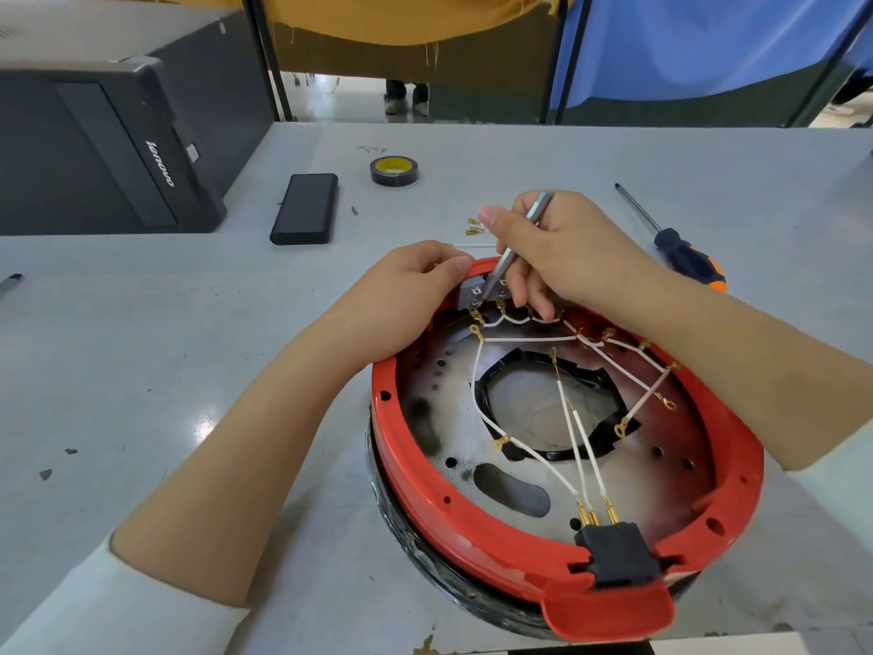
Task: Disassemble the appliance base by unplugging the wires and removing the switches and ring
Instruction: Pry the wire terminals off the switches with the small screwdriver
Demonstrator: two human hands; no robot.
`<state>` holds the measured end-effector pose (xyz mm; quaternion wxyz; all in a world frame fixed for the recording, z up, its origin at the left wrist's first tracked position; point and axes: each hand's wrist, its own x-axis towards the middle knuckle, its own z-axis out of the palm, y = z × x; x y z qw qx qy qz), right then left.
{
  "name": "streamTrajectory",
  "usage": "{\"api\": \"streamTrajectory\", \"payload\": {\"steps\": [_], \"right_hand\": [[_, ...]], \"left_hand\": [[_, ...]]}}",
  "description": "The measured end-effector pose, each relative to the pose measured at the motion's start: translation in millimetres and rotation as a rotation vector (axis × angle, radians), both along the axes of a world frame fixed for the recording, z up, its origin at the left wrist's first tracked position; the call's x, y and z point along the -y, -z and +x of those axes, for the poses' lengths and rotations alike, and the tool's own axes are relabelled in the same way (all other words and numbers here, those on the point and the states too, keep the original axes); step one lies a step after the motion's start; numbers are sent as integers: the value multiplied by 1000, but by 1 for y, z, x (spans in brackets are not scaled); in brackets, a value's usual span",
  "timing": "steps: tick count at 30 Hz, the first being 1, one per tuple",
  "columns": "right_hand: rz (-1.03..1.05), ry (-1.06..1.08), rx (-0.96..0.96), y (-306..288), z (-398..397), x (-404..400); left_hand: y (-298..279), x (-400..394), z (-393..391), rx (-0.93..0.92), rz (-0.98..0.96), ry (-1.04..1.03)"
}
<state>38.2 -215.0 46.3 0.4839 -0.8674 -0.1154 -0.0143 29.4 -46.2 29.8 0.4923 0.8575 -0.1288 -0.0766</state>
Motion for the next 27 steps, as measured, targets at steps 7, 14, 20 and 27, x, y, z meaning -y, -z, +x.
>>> {"api": "streamTrajectory", "payload": {"steps": [7, 14, 20, 27], "right_hand": [[-205, -18, -23, -1, 6, -6], [84, 24, -82, -11, 1, 3], [173, 42, 58, -21, -12, 14], [346, 182, 156, -1, -18, 20]], "left_hand": [[-2, 0, -3, 2, -5, -10], [-1, 0, -2, -21, -37, -2], [1, -4, -1, 7, -2, -8], [2, -8, -3, 34, 71, -12]]}}
